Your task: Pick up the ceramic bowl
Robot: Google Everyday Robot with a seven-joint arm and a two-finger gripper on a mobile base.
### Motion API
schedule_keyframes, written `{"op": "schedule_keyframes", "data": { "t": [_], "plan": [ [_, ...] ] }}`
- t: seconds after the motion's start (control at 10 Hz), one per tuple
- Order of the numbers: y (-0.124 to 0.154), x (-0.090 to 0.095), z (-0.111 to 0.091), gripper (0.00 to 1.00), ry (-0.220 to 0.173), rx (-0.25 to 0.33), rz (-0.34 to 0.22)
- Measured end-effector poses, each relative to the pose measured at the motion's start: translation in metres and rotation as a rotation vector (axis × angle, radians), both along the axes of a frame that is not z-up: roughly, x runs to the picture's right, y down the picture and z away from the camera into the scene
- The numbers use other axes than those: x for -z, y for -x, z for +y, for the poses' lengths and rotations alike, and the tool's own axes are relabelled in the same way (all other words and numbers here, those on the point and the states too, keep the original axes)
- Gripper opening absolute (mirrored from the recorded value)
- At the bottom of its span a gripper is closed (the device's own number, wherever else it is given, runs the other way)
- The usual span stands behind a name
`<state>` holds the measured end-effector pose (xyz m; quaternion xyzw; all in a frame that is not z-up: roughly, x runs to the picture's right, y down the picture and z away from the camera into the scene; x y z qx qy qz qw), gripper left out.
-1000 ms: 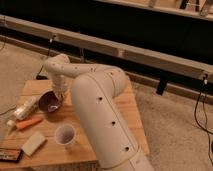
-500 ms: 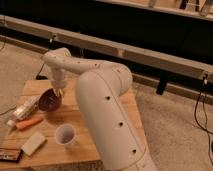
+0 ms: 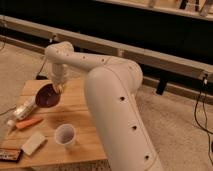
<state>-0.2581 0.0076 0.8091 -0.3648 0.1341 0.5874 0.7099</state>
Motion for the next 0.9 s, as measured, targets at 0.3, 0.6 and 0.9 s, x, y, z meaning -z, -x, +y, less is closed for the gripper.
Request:
{"op": "schedule_keyframes", "data": {
  "t": [0.3,0.6,0.9],
  "plan": [
    [-0.0005,0.0156,-0.0058,0.00,-0.027,0.027,-0.007],
    [-0.0003,0.0157,-0.0057,0.00,-0.027,0.028,-0.007],
    [0.0000,0.0160,-0.0059,0.00,-0.027,0.027,-0.008]
  ]
}}
